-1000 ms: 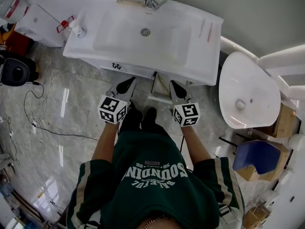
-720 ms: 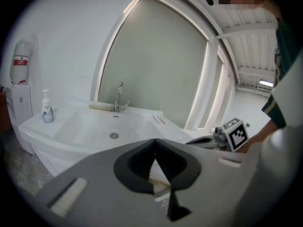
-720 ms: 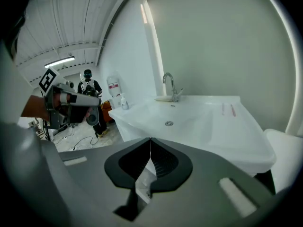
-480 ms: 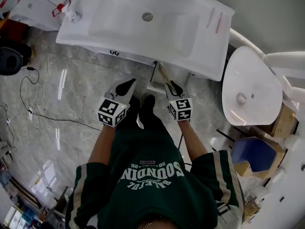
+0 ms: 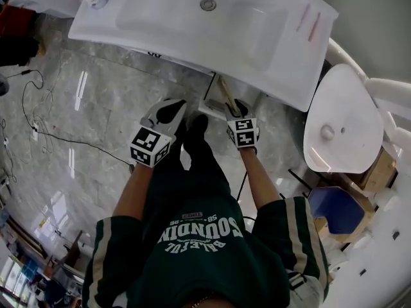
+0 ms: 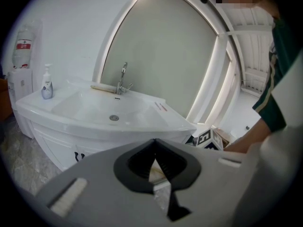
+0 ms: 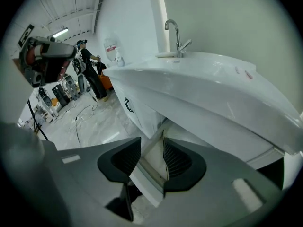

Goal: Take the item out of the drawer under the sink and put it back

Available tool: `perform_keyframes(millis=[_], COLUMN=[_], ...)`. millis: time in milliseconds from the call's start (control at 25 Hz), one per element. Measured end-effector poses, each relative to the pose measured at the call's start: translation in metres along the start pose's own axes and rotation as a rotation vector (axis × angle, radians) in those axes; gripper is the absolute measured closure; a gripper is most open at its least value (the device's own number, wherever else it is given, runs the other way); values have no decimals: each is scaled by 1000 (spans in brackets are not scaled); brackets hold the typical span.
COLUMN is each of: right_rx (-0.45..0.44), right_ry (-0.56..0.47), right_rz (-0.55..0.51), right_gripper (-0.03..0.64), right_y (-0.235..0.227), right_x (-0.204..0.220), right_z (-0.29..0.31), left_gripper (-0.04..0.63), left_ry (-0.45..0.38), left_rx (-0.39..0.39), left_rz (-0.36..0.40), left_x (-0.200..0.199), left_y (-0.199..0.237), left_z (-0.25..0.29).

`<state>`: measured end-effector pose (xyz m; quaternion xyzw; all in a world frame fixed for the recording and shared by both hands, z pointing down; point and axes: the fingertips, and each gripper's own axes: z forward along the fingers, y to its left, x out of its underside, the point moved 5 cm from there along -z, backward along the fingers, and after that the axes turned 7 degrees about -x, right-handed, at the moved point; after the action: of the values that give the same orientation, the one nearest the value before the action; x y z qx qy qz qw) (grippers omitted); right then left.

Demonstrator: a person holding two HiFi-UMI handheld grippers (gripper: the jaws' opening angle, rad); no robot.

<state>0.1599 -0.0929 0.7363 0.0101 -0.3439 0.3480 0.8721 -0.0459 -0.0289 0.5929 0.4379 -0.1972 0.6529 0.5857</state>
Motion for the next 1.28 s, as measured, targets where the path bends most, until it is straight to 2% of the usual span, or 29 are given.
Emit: perform_keyframes(millis=[200, 440, 760, 1240, 1280], right_rx=[-7, -13, -6, -8, -7], right_ry=[106, 258, 397, 502, 508], right_rz=[-46, -78, -127, -105, -104], right_gripper=[467, 466, 466, 473, 517], right_y=[-16, -33, -56, -68, -67], right_x=[17, 48, 69, 89, 89], right_z=[43, 91, 136, 166, 166], left_gripper=[545, 545, 546, 545, 545], left_ry=[31, 70, 95, 113, 114], left_rx=[-21, -51, -83, -114, -115], left_rz=[-24, -54, -88, -120, -121], left_x=[19, 41, 62, 73, 74], left_y=[12, 27, 48, 61, 62], left_z=[2, -1, -1, -4, -4])
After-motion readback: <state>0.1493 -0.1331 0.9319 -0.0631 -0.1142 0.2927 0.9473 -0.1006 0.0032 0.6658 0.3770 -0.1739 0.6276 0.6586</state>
